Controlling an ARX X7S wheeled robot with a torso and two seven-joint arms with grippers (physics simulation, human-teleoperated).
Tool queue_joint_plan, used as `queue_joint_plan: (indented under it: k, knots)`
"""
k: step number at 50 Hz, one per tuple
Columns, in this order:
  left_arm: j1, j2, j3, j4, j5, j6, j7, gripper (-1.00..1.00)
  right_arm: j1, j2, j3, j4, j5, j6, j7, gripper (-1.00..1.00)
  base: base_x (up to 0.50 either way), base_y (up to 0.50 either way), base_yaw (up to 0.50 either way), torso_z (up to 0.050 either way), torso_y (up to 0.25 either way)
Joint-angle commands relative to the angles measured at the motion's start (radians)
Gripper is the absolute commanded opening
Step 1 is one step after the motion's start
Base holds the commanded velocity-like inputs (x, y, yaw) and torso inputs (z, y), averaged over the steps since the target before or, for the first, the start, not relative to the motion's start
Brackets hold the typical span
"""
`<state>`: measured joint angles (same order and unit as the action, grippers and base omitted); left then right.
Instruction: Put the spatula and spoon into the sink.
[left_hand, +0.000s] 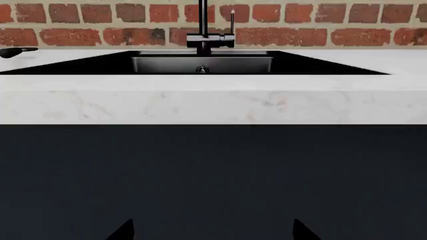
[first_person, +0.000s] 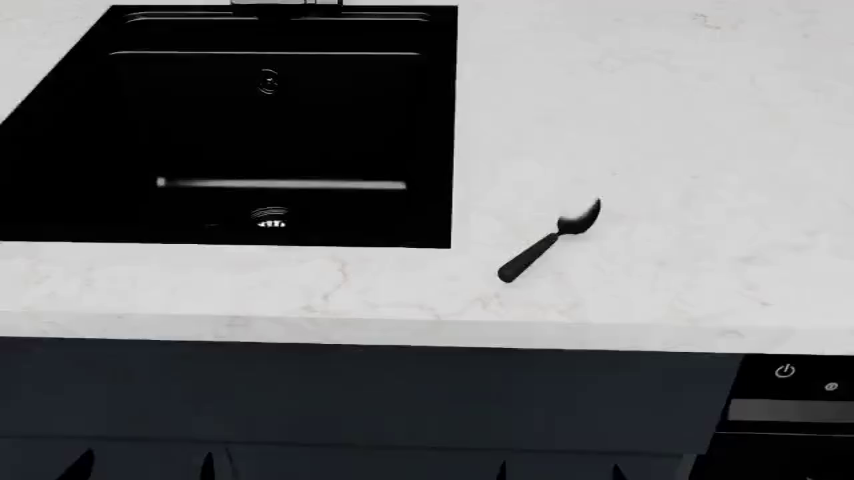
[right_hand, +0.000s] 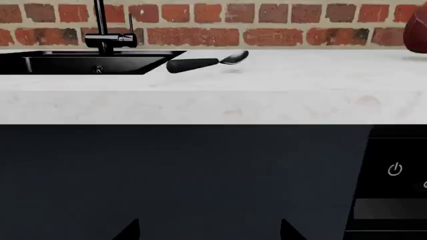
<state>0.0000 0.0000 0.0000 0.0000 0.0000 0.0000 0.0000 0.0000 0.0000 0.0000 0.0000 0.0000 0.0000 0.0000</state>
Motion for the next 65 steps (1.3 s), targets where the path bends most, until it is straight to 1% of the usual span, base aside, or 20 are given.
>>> queue_joint_plan:
  k: [1, 14, 30, 31, 32, 34, 43, 47, 50, 53, 55, 58, 61, 65]
  knots:
    - [0.000, -0.010, 0.011, 0.000, -0.010, 0.000, -0.011, 1.00, 0.000, 0.009, -0.013, 0.000, 0.009, 0.000, 0.013, 1.00, 0.00, 0.00, 0.00, 0.000, 0.000]
    - [-0.002, -0.048, 0.052, -0.004, -0.037, 0.008, -0.057, 1.00, -0.004, 0.047, -0.057, 0.001, 0.041, -0.005, 0.055, 1.00, 0.00, 0.00, 0.00, 0.000, 0.000]
    - [0.007, -0.061, 0.072, 0.016, -0.066, 0.001, -0.057, 1.00, -0.002, 0.060, -0.075, 0.000, 0.056, -0.008, 0.070, 1.00, 0.00, 0.00, 0.00, 0.000, 0.000]
    - [0.024, -0.023, 0.028, 0.025, -0.026, -0.003, -0.012, 1.00, -0.055, 0.046, -0.058, -0.120, 0.041, 0.002, 0.052, 1.00, 0.00, 0.00, 0.00, 0.000, 0.000]
    - [0.006, -0.028, 0.039, 0.013, -0.020, -0.007, -0.016, 1.00, 0.001, 0.042, -0.058, 0.011, 0.060, -0.037, 0.044, 1.00, 0.00, 0.00, 0.00, 0.000, 0.000]
    - [-0.005, -0.030, 0.037, 0.015, -0.045, -0.059, -0.023, 1.00, 0.010, 0.045, -0.063, 0.031, 0.065, -0.042, 0.048, 1.00, 0.00, 0.00, 0.00, 0.000, 0.000]
    - [-0.021, -0.048, 0.053, 0.004, -0.066, -0.059, -0.054, 1.00, 0.019, 0.059, -0.082, 0.040, 0.085, -0.064, 0.061, 1.00, 0.00, 0.00, 0.00, 0.000, 0.000]
    - [-0.022, -0.050, 0.042, 0.063, -0.099, -0.100, -0.072, 1.00, 0.010, 0.068, -0.088, -0.005, 0.073, -0.073, 0.081, 1.00, 0.00, 0.00, 0.00, 0.000, 0.000]
    - [-0.014, -0.062, 0.037, 0.161, -0.104, -0.113, -0.090, 1.00, -0.018, 0.080, -0.104, -0.120, 0.026, -0.086, 0.107, 1.00, 0.00, 0.00, 0.00, 0.000, 0.000]
    - [-0.008, -0.078, 0.045, 0.221, -0.091, -0.107, -0.097, 1.00, -0.032, 0.089, -0.109, -0.189, -0.002, -0.082, 0.126, 1.00, 0.00, 0.00, 0.00, 0.000, 0.000]
    - [-0.005, -0.091, 0.047, 0.285, -0.074, -0.095, -0.106, 1.00, -0.040, 0.099, -0.113, -0.266, -0.033, -0.063, 0.139, 1.00, 0.00, 0.00, 0.00, 0.000, 0.000]
    - [-0.027, -0.105, 0.039, 0.346, -0.082, -0.131, -0.111, 1.00, -0.032, 0.118, -0.125, -0.349, -0.063, -0.008, 0.135, 1.00, 0.00, 0.00, 0.00, 0.000, 0.000]
    - [-0.058, -0.127, 0.051, 0.376, -0.054, -0.132, -0.113, 1.00, -0.010, 0.131, -0.130, -0.408, -0.076, 0.043, 0.127, 1.00, 0.00, 0.00, 0.00, 0.000, 0.000]
    - [-0.095, -0.132, 0.045, 0.391, -0.060, -0.160, -0.122, 1.00, 0.030, 0.140, -0.121, -0.449, -0.069, 0.095, 0.123, 1.00, 0.00, 0.00, 0.00, 0.000, 0.000]
